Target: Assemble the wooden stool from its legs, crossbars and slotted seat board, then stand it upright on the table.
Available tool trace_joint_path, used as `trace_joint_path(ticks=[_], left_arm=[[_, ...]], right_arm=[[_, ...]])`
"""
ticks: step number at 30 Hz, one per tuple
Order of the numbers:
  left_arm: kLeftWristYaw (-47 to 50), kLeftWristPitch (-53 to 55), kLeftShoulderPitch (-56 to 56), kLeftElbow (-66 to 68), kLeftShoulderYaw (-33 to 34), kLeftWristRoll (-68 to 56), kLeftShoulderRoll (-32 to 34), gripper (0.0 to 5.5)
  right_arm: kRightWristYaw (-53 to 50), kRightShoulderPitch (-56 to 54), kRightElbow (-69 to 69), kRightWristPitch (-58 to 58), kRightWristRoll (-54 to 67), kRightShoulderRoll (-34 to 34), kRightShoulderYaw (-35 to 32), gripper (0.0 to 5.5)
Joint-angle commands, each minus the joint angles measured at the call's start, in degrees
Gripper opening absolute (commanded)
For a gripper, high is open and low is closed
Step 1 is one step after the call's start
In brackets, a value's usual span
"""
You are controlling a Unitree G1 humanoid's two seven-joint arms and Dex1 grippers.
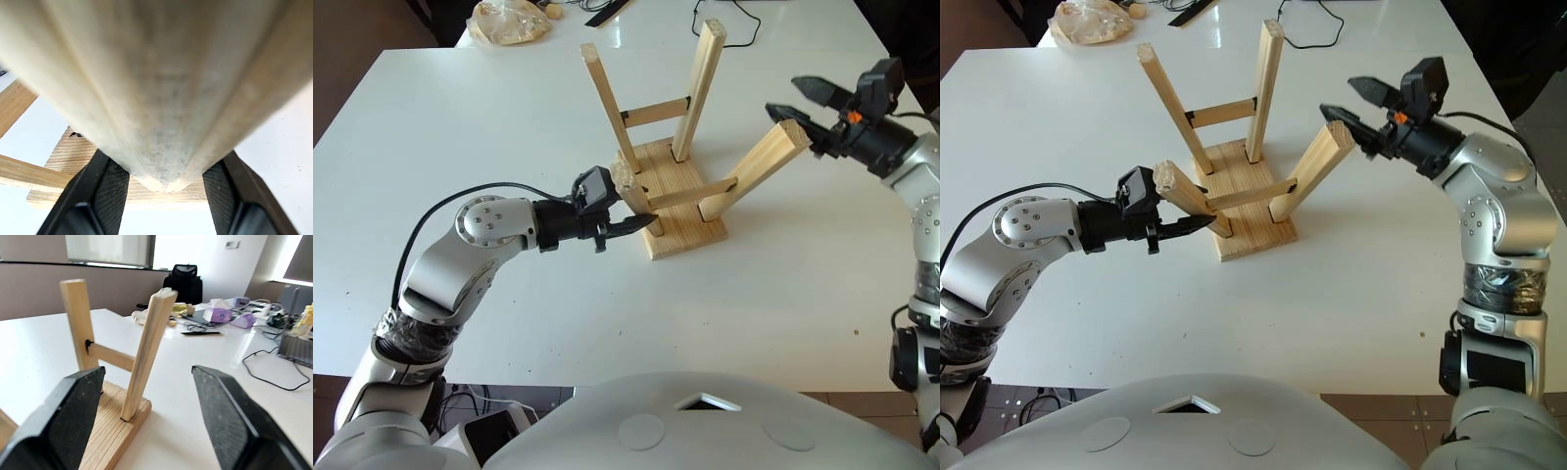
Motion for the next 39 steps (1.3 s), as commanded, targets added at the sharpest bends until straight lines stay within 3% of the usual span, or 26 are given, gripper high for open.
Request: trace_joint_path(ticks=[1, 7, 14, 20, 27, 35, 39], left_arm=[[1.7, 6.8, 4.2, 3.2, -1.6, 1.8, 0.9, 2.05], [1.4, 7.5, 3.0, 4.9, -1.6, 1.4, 0.9, 2.05], [0.1, 8.7, -1.7, 9.9, -3.1, 1.8, 0.3, 2.05], [-0.1, 8.8, -2.4, 10.6, -3.8, 2.4, 0.1, 2.05], [-0.9, 9.4, -3.9, 10.8, -4.4, 2.2, 0.1, 2.05], [-1.9, 9.7, -5.6, 11.2, -4.9, 2.4, 0.2, 2.05], [-2.7, 9.7, -6.4, 11.5, -5.0, 2.7, 0.7, 2.05]], right_arm=[[-6.0, -5.2, -2.3, 1.1, 0.6, 2.8, -1.7, 3.26], [-11.4, -6.8, -11.7, 0.8, 1.6, 6.2, -1.6, 3.26], [-11.6, 0.2, -27.6, -1.6, -1.9, 6.5, 5.5, 3.26], [-11.9, 4.5, -30.7, -4.3, -7.7, 7.9, 13.4, 3.26], [-15.3, 9.4, -24.8, -10.1, -19.2, 12.3, 24.1, 3.26], [-14.5, 15.3, -2.6, -13.6, -35.7, 11.6, 39.3, 3.26], [-12.3, 15.9, -4.6, -15.3, -35.6, 11.6, 40.5, 3.26]])
